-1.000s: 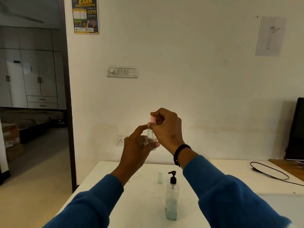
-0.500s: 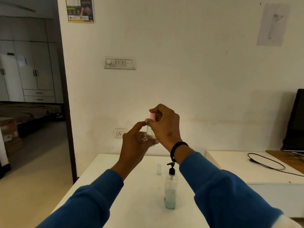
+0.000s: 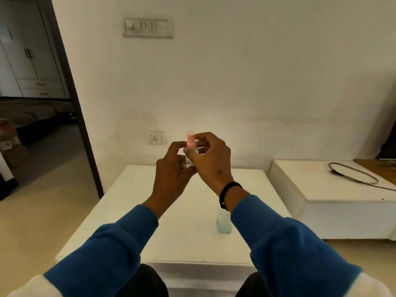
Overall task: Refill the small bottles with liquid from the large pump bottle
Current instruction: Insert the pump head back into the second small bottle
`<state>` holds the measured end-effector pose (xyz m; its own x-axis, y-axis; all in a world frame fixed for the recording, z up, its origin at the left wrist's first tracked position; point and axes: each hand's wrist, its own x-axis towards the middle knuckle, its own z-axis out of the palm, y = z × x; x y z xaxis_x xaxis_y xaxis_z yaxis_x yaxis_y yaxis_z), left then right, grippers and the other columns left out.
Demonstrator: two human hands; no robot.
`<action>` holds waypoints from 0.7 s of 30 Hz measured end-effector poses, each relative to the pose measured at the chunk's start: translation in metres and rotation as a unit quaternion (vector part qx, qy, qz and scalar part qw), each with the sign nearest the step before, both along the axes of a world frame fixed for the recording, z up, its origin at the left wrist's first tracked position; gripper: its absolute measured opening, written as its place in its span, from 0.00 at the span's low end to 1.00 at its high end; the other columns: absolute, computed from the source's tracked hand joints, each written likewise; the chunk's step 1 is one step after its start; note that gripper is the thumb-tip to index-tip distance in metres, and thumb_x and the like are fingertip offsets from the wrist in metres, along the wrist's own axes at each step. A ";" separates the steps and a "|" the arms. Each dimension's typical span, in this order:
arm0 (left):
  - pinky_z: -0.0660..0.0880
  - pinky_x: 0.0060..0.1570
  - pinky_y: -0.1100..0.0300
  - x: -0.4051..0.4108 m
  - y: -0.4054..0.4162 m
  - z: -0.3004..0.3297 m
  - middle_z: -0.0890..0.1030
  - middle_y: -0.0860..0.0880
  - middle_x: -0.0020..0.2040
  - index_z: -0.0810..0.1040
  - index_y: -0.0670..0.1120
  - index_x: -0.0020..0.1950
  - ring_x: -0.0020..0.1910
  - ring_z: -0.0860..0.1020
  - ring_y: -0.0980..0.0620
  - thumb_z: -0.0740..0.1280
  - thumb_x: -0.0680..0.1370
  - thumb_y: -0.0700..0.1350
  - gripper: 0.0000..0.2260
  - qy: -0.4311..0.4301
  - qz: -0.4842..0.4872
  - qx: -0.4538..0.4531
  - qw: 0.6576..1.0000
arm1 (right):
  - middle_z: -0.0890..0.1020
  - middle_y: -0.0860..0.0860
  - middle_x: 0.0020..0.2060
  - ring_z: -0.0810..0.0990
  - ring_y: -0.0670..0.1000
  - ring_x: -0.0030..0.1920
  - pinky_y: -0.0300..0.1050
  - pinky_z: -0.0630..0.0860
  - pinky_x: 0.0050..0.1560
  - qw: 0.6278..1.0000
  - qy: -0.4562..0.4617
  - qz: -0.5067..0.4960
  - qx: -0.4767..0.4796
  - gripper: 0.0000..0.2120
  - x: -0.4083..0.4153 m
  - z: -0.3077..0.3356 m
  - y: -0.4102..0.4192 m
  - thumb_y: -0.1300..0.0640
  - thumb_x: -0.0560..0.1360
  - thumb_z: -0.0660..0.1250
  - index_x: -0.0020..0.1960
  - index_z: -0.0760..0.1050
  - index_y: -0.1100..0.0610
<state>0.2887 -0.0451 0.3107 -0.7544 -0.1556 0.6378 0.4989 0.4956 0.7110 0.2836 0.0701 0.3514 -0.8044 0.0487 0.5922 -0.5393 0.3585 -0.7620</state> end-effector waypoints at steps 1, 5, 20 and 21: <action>0.77 0.38 0.65 -0.007 -0.002 -0.013 0.82 0.47 0.34 0.74 0.51 0.65 0.33 0.80 0.48 0.78 0.74 0.43 0.23 -0.017 0.002 0.002 1.000 | 0.80 0.40 0.44 0.79 0.39 0.43 0.22 0.70 0.38 1.000 -0.017 0.001 0.005 0.13 -0.006 -0.014 -0.003 0.51 0.76 0.76 0.57 0.80 0.53; 0.80 0.40 0.45 -0.030 -0.007 -0.062 0.82 0.42 0.35 0.74 0.54 0.62 0.36 0.81 0.41 0.76 0.75 0.40 0.20 -0.062 -0.003 0.020 0.998 | 0.82 0.41 0.44 0.79 0.39 0.44 0.22 0.69 0.37 0.997 -0.078 0.009 -0.004 0.08 -0.030 -0.067 -0.011 0.51 0.76 0.75 0.53 0.80 0.52; 0.81 0.43 0.50 -0.161 -0.012 -0.228 0.83 0.50 0.47 0.75 0.47 0.62 0.43 0.83 0.49 0.65 0.80 0.38 0.11 -0.195 0.010 0.064 0.979 | 0.84 0.46 0.43 0.83 0.46 0.44 0.42 0.81 0.47 0.960 -0.264 -0.062 -0.068 0.05 -0.169 -0.261 -0.048 0.53 0.78 0.72 0.50 0.80 0.54; 0.80 0.42 0.49 -0.172 -0.012 -0.238 0.83 0.50 0.45 0.75 0.46 0.63 0.41 0.81 0.49 0.64 0.79 0.39 0.13 -0.208 0.020 0.045 0.977 | 0.84 0.46 0.42 0.82 0.46 0.44 0.43 0.80 0.48 0.958 -0.271 -0.070 -0.066 0.05 -0.180 -0.271 -0.050 0.54 0.77 0.72 0.49 0.80 0.54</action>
<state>0.1166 -0.0572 0.0726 -0.9372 -0.2323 0.2603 0.1392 0.4352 0.8895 0.1032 0.0202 0.0803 -0.9719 0.2242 0.0712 -0.0058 0.2796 -0.9601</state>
